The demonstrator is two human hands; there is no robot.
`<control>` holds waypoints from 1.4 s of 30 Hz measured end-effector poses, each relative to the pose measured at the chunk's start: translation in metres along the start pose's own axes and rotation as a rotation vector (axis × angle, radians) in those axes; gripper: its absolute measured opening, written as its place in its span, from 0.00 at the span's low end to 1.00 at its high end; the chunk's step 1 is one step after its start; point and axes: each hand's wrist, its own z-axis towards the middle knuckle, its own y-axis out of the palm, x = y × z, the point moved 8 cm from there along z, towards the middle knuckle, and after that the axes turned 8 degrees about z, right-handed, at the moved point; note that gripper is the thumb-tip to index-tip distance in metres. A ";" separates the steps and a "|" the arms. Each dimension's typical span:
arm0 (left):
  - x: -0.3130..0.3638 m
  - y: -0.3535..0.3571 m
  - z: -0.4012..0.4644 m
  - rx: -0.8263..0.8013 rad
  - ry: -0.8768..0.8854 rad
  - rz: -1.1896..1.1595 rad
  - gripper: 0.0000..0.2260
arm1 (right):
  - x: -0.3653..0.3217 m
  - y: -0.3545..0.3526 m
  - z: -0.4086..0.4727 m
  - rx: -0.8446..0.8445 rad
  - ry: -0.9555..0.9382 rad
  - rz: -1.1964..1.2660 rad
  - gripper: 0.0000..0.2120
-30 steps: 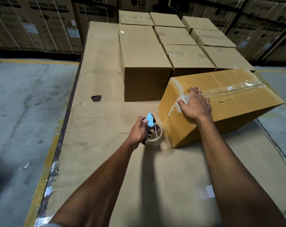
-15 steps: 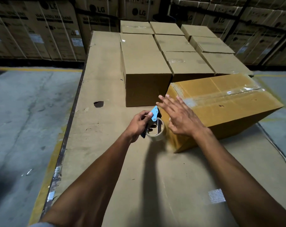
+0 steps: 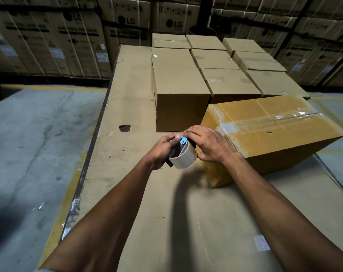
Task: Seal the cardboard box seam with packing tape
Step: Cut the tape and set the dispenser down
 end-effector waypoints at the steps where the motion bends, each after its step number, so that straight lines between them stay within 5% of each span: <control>1: 0.001 -0.003 0.000 0.000 -0.007 -0.006 0.15 | -0.002 -0.001 0.002 0.002 0.001 0.005 0.29; 9: 0.000 -0.008 0.002 -0.049 0.030 -0.064 0.16 | -0.005 0.002 0.005 -0.003 0.044 0.028 0.29; 13: 0.020 -0.016 -0.001 0.042 0.128 0.063 0.25 | 0.000 0.004 0.005 -0.014 0.096 0.032 0.29; 20: 0.065 -0.014 -0.014 0.010 0.390 0.838 0.34 | 0.005 0.012 0.006 -0.092 0.321 0.089 0.28; 24: 0.059 -0.011 -0.007 -0.001 0.367 1.237 0.43 | 0.005 0.030 0.005 -0.164 0.412 0.142 0.28; 29: 0.038 -0.015 0.004 0.033 0.350 1.305 0.31 | 0.004 0.055 0.002 -0.247 0.443 0.213 0.27; 35: 0.007 -0.027 0.015 -0.006 0.288 1.203 0.22 | 0.017 0.067 0.003 -0.330 0.556 0.300 0.45; 38: -0.012 -0.030 0.021 -0.032 0.230 1.259 0.20 | 0.024 0.058 0.009 -0.352 0.522 0.173 0.37; 42: -0.036 -0.032 0.032 -0.025 0.141 1.334 0.18 | 0.045 0.011 0.030 -0.137 0.491 -0.053 0.25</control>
